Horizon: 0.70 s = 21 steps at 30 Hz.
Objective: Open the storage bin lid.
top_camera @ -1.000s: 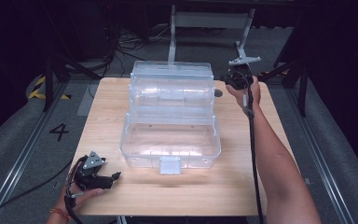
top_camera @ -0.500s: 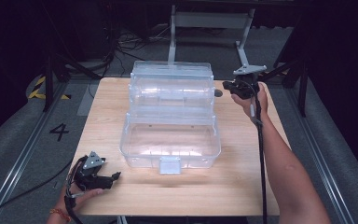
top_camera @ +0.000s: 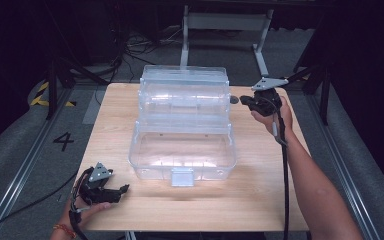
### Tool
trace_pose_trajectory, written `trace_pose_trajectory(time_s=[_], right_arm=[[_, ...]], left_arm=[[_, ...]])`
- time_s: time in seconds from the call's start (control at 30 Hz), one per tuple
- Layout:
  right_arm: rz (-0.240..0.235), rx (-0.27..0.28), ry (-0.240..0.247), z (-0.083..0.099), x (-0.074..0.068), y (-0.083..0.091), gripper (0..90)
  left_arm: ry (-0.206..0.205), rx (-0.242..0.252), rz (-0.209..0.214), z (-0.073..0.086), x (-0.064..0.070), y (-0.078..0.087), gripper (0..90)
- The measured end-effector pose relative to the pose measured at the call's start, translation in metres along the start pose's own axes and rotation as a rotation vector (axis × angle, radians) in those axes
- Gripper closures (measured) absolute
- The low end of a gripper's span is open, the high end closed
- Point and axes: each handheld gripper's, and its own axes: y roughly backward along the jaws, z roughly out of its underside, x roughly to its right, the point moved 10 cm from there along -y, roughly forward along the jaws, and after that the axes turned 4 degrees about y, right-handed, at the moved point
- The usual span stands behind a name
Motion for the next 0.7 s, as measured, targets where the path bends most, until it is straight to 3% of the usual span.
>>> trace_pose_trajectory(time_s=[0.3, 0.33, 0.7], right_arm=[[-0.012, -0.002, 0.007, 0.016, -0.006, 0.013, 85.4], [-0.014, -0.002, 0.007, 0.018, -0.007, 0.015, 84.5], [-0.035, 0.004, 0.019, 0.042, -0.020, 0.030, 72.1]], left_arm=[[-0.005, -0.002, -0.002, 0.000, 0.000, 0.000, 17.0], [0.008, -0.001, 0.002, 0.000, 0.001, 0.000, 17.0], [-0.003, -0.001, -0.002, 0.000, 0.000, 0.000, 17.0]])
